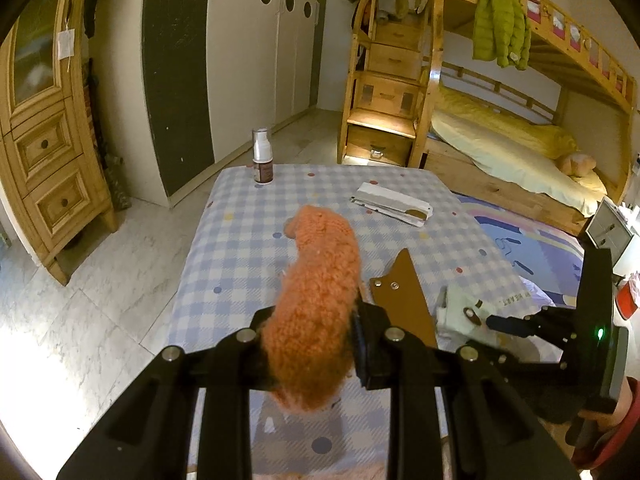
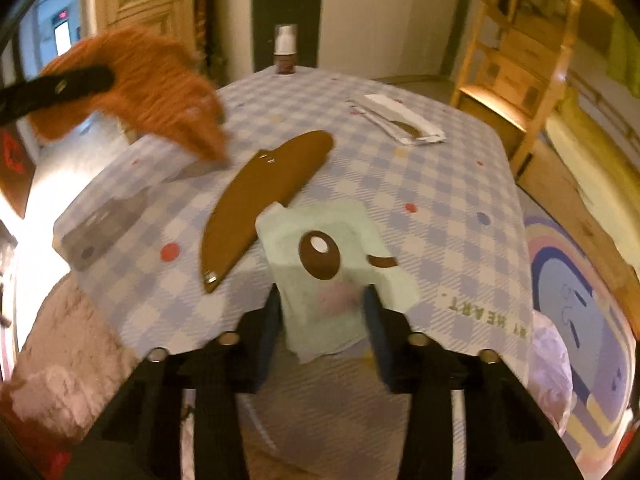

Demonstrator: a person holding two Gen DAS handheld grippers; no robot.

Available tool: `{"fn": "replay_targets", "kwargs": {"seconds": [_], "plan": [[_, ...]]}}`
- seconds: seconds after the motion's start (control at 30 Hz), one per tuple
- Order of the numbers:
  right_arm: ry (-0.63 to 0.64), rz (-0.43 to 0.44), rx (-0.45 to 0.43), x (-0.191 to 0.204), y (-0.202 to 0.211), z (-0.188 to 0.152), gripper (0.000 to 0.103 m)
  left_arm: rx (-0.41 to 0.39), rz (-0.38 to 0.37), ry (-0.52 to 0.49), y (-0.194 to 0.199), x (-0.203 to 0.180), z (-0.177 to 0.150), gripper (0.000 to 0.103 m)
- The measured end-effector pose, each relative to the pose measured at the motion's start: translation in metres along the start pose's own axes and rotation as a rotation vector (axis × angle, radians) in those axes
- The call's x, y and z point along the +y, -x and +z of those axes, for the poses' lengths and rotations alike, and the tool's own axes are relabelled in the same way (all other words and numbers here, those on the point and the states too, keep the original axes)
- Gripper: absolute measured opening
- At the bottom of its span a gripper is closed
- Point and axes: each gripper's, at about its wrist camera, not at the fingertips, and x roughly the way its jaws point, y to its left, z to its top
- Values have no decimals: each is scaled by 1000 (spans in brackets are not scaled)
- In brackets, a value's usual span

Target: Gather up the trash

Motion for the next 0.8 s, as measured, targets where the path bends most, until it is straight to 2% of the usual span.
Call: {"fn": "replay_targets", "kwargs": {"seconds": [0.13,0.27,0.4,0.5,0.6,0.63,0.8], "plan": [[-93,17,-51,-14,15,4,13,-16,-3,-2,7,1,2,24],[-227,51,-154,-38,52,8,11,-68,-46,-28,22,-8,12,23],[-313,60,-204,-60,85,6,11,-133,-142,-88,41,-42,25,23],[-362,30,-220,-74,104,-1,12,-159,-224,-156,48,-80,29,23],[-400,-40,-227,-86,118,-16,12,-165,-293,-230,47,-119,26,23],[-414,-77,-229,-92,124,-24,12,-164,-310,-251,45,-130,25,23],[-486,-159,-230,-115,142,-58,13,-136,-396,-351,29,-190,14,23]]}}
